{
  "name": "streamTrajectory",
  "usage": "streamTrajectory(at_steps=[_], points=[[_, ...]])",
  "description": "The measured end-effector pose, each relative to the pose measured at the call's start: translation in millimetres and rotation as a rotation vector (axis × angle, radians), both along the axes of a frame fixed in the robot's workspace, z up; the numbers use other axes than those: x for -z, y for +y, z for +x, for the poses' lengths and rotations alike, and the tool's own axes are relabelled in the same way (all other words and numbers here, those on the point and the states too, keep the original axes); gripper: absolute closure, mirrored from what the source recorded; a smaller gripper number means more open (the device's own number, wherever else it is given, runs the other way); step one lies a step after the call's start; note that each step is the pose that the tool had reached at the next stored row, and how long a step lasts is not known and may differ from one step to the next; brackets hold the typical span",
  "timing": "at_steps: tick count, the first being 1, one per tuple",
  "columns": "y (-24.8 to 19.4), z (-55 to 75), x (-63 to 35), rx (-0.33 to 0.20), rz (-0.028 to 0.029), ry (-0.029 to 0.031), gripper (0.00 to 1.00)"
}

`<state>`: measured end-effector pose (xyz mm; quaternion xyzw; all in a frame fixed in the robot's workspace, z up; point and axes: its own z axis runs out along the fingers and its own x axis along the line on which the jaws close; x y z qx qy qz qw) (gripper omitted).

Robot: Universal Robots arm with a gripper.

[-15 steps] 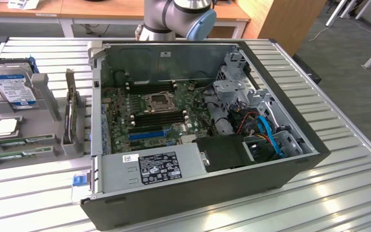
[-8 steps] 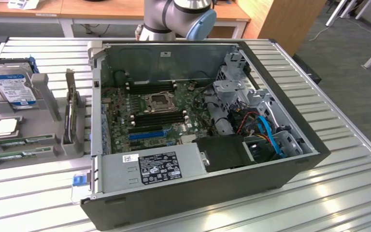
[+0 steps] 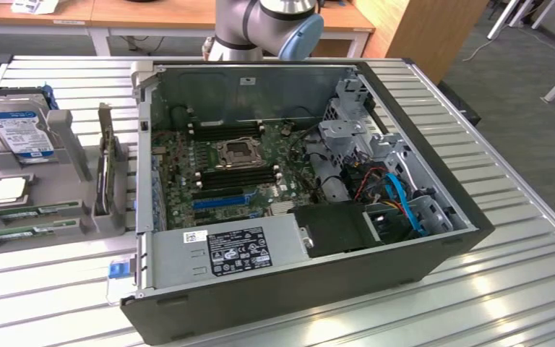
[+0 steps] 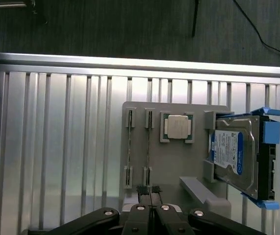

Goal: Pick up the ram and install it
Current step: 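Pick up the ram and move it above insertion slot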

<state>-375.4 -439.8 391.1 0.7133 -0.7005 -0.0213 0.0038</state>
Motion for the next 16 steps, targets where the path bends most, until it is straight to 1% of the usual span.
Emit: streamTrajectory(at_steps=[5,6,8,9,16], points=[[0.0,-0.3,0.0,0.0,0.0007,-0.0008,0.9],[-0.1,-0.3,-0.1,0.0,0.0035,-0.0007,0.9],[0.0,-0.3,0.0,0.0,0.0162,-0.0014,0.9],[0.0,-0.3,-0.1,0.0,0.0196,-0.0013,0.9],[0.0,-0.3,0.1,0.0,0.0208,-0.0014,0.9]])
